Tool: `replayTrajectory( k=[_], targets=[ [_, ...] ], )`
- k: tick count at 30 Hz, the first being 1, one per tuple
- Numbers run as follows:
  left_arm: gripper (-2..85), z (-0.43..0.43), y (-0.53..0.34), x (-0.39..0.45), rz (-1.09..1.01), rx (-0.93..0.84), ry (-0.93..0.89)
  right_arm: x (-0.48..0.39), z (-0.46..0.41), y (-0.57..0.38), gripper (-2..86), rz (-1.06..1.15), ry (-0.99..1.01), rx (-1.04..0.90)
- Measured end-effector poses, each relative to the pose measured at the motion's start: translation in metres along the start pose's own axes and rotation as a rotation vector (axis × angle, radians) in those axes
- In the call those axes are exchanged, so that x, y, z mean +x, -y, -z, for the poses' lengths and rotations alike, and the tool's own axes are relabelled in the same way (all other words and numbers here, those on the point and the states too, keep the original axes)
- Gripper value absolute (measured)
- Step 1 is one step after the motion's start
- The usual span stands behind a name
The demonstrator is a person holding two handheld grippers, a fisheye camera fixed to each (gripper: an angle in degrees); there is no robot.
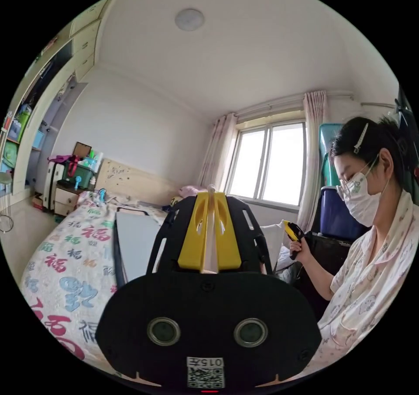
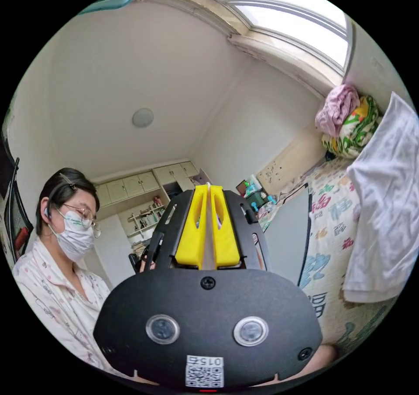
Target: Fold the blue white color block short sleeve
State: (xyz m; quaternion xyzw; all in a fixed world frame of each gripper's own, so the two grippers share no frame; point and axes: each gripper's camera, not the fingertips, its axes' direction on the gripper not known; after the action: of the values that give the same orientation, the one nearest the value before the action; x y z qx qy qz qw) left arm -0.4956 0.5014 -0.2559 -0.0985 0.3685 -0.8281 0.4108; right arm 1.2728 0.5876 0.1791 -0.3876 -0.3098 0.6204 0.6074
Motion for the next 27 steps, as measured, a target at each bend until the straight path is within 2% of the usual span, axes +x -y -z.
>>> replayTrajectory(
  k=[4,9,12,14,15,16,18,21,27],
  targets=[
    [0.5,0.037,-0.029,-0.028,0.075,-0.034,0.086,0.022,-0.042,-0.024,-0.8,-0.055,-0.027,-0.086],
    [0.7,0.012,-0.07,-0.094,0.244,-0.1,0.178,0.078,-0.108,-0.039,-0.6,-0.119,-0.208,-0.169],
    [2.2,-0.032,-0.106,-0.146,0.347,-0.219,0.33,0.136,-0.161,-0.053,-0.3,-0.133,-0.421,-0.255],
    [5.0,-0.063,-0.134,-0.17,0.347,-0.332,0.549,0.178,-0.197,-0.071,0.2,-0.131,-0.583,-0.348],
    [5.8,-0.067,-0.14,-0.173,0.356,-0.353,0.58,0.186,-0.205,-0.076,0.3,-0.137,-0.625,-0.389],
    [7.3,-0.072,-0.147,-0.175,0.364,-0.37,0.569,0.197,-0.214,-0.086,0.5,-0.16,-0.682,-0.439],
    [8.9,-0.072,-0.151,-0.167,0.323,-0.377,0.495,0.199,-0.217,-0.1,0.8,-0.12,-0.665,-0.482],
    [9.7,-0.062,-0.154,-0.155,0.25,-0.481,0.484,0.2,-0.199,-0.123,1.4,-0.083,-0.612,-0.552],
    [10.3,-0.006,-0.174,-0.179,0.55,-0.466,0.374,0.226,-0.138,-0.158,1.7,-0.283,-0.583,-0.615]
  ],
)
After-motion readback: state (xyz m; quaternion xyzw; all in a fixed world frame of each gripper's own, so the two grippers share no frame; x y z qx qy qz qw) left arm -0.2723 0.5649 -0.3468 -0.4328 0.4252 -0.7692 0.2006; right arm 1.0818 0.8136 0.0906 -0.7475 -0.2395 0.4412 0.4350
